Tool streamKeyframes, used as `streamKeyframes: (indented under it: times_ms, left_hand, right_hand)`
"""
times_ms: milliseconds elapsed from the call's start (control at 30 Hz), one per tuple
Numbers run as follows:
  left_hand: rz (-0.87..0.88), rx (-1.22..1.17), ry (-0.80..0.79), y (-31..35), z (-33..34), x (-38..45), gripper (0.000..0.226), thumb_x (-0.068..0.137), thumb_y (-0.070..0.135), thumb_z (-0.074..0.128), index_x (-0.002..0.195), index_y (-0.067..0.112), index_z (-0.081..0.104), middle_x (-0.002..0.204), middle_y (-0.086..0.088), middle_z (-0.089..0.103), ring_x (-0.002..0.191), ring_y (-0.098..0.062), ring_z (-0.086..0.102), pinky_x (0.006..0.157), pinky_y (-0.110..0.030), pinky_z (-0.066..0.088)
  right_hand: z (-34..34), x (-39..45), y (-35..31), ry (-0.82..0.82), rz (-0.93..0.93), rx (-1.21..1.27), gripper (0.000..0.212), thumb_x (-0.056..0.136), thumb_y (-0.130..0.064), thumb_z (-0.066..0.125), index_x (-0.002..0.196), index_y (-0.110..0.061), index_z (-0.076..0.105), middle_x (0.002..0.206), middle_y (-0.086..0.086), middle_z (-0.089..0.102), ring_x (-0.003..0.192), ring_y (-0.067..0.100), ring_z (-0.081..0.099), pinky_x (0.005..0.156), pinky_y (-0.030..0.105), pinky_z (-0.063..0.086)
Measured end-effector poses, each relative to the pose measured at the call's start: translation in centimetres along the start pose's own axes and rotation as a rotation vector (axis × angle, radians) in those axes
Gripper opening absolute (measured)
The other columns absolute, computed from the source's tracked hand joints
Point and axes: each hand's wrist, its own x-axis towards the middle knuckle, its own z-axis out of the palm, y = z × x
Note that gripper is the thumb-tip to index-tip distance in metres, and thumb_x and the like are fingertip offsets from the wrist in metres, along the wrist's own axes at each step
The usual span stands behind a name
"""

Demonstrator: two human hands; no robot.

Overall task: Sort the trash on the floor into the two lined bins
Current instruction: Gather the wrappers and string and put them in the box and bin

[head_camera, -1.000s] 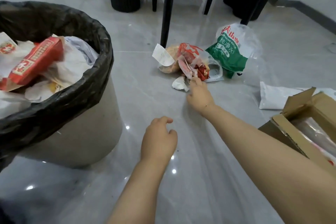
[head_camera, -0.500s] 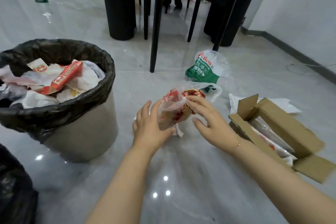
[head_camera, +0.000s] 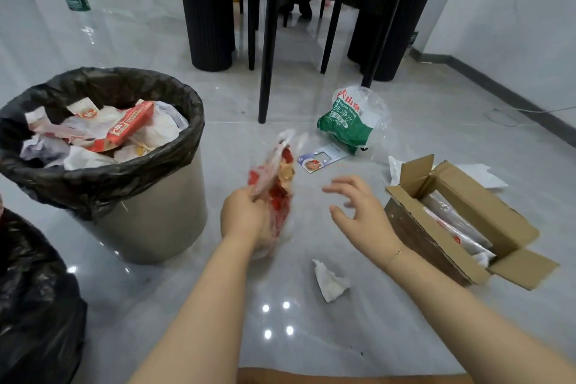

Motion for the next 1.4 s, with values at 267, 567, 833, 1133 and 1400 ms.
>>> streamKeyframes:
  times_ms: [267,567,833,1133,1400]
  left_hand:
    - [-0.046,-0.037,0.013,0.0,0.2,1.1,0.028,0.091,0.013,0.043,0.097,0.011,0.07,0.09,-0.014,0.068,0.085,-0.037,0.061,0.068,-0.032,0.043]
    - [-0.154,-0.252,-0.098,0.1,-1.8,-0.8,0.026,0.088,0.03,0.053,0.068,0.015,0.062,0.074,-0.01,0.066,0.074,-0.034,0.061,0.07,-0.039,0.051]
    - [-0.34,-0.685,-0.136,0.6,-6.0,-4.4,0.01,0.089,0.001,0.059,0.097,0.001,0.065,0.088,-0.016,0.069,0.077,-0.028,0.066,0.077,-0.037,0.054]
    - [-0.382,-0.266,-0.329,-0.1,-9.5,-8.1,0.024,0.087,0.019,0.066,0.103,0.001,0.065,0.1,-0.018,0.071,0.091,-0.031,0.068,0.085,-0.039,0.054]
    - [-0.319,-0.34,-0.251,-1.0,-11.6,-8.3,0.015,0.086,0.014,0.066,0.096,0.004,0.07,0.098,-0.02,0.071,0.089,-0.033,0.069,0.081,-0.04,0.055]
  right_hand:
    - [6.1,-5.9,5.1,-0.516,0.397,-0.37,0.05,0.074,-0.042,0.069,0.116,-0.024,0.049,0.114,-0.003,0.045,0.104,0.018,0.052,0.08,0.031,0.046]
    - [6.5,-8.7,4.9,-0.344,0.417,-0.233,0.018,0.078,-0.017,0.063,0.096,-0.022,0.06,0.092,-0.007,0.048,0.082,0.012,0.049,0.062,0.015,0.034]
    - [1.0,-7.0,-1.5,0.099,0.544,0.488,0.014,0.078,0.006,0.069,0.086,-0.005,0.07,0.075,0.006,0.063,0.066,0.015,0.057,0.056,0.01,0.046]
    - [-2.5,3.0,-13.7,-0.036,0.416,0.773,0.024,0.082,0.001,0.068,0.105,0.006,0.064,0.096,0.014,0.065,0.074,0.014,0.064,0.057,0.015,0.053]
    - [1.6,11.1,-23.7,-0.196,0.305,0.685,0.033,0.081,-0.008,0.073,0.111,0.0,0.065,0.111,0.01,0.066,0.095,0.019,0.066,0.077,0.024,0.057]
